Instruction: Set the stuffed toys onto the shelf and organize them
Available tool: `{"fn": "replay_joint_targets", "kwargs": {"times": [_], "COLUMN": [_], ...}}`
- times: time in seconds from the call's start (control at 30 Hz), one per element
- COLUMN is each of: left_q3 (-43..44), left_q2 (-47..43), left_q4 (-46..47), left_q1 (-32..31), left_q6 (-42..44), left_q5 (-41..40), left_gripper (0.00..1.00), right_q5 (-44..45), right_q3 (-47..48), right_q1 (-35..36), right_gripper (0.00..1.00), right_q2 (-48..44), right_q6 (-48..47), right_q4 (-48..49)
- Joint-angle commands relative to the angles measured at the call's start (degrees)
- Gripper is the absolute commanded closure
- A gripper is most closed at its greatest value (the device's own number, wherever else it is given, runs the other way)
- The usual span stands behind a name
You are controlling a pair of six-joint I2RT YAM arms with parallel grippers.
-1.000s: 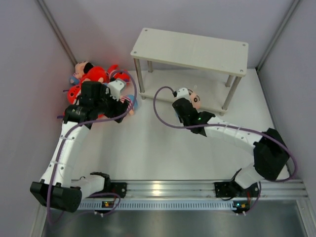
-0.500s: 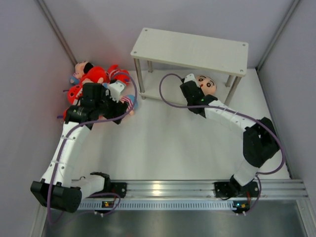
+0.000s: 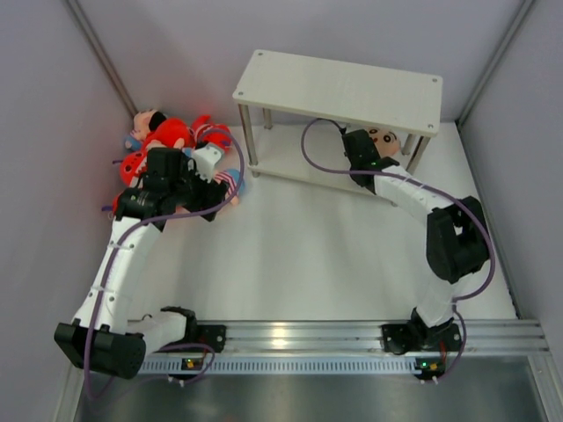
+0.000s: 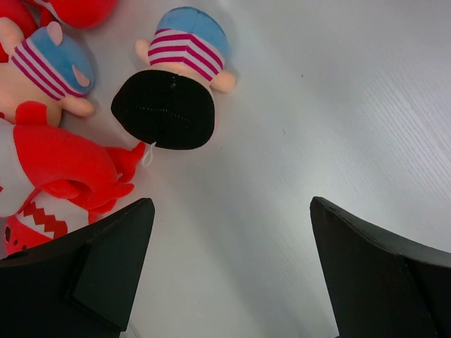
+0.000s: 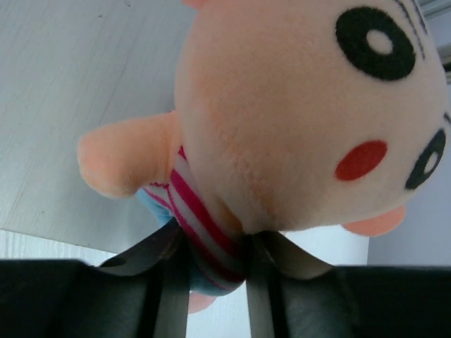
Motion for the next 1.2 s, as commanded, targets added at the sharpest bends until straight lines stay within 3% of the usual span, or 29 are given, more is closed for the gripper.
{"fn": "replay_joint_targets", "kwargs": {"times": [0.0, 0.1, 0.27, 0.37, 0.4, 0.47, 0.83, 1.0, 1.17], "left_q3": [-0.4, -0.57, -1.1, -1.19, -1.19, -1.19, -1.97, -4.52, -4.27], "left_q2": [-1.47, -1.56, -1.64, -1.29, -1.29, -1.21, -1.03, 2.92, 9.42], "left_q4": [0.96, 0.96, 0.96, 0.96, 0.96, 0.96, 0.96, 1.4, 3.32], "left_q1": [-0.03, -0.03, -0.03, -0.03, -0.03, -0.03, -0.03, 0.5, 7.79], "left_q6": [0.67, 0.67, 1.02, 1.2, 1.37, 1.38, 1.99, 0.24, -0.47], "left_q5": [-0.36, -0.09, -0.27, -0.18, -0.18, -0.09, -0.88, -9.49, -5.46], "left_gripper": [0.02, 0.02, 0.02, 0.02, 0.02, 0.02, 0.02, 0.02, 0.02], "right_q5": [-0.92, -1.62, -2.5, -3.29, -3.47, -3.39, -4.17, -4.26, -7.34], "right_q3": [2.88, 2.62, 2.0, 1.83, 1.56, 0.95, 0.33, -1.69, -6.08], "right_q1": [-0.27, -1.32, -1.42, -1.42, -1.24, -1.24, -0.45, 4.37, 9.47], "right_gripper": [0.67, 0.56, 0.49, 0.32, 0.23, 0.17, 0.15, 0.14, 0.14], "right_q2": [0.81, 1.16, -0.32, -2.25, -2.96, -4.98, -8.5, -14.73, -23.26], "right_q6": [-1.01, 0.39, 2.15, 2.77, 2.85, 2.94, 0.57, -0.84, 0.13], "right_q4": [3.57, 3.13, 1.64, 0.93, 1.02, 1.11, -0.91, -2.58, -3.46]}}
